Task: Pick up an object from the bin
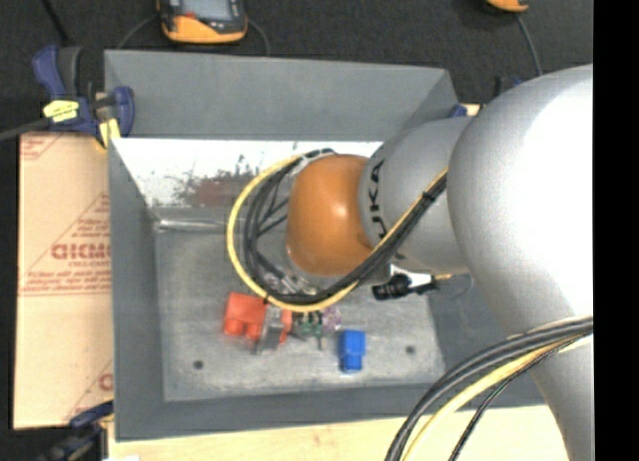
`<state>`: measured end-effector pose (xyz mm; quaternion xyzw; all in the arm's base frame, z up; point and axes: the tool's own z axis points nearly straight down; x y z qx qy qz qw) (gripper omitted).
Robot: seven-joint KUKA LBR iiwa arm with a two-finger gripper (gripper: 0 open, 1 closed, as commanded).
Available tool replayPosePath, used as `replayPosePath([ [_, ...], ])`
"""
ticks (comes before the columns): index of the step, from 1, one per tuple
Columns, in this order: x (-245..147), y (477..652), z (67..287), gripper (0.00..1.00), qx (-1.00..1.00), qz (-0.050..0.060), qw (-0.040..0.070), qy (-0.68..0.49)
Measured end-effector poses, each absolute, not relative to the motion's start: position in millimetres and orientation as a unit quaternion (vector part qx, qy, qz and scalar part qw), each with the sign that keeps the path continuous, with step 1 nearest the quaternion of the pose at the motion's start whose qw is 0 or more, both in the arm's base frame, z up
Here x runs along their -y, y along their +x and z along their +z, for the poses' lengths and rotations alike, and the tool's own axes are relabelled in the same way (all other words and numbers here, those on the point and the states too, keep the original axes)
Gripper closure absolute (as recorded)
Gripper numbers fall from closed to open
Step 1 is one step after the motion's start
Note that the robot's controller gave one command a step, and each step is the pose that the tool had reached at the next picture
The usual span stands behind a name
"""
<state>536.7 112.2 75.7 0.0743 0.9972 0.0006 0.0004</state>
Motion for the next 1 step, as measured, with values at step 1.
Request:
replayPosePath([
  [1,-117.0,475.2,224.7,1.0,-0.998,0.001,0.004,0.058],
])
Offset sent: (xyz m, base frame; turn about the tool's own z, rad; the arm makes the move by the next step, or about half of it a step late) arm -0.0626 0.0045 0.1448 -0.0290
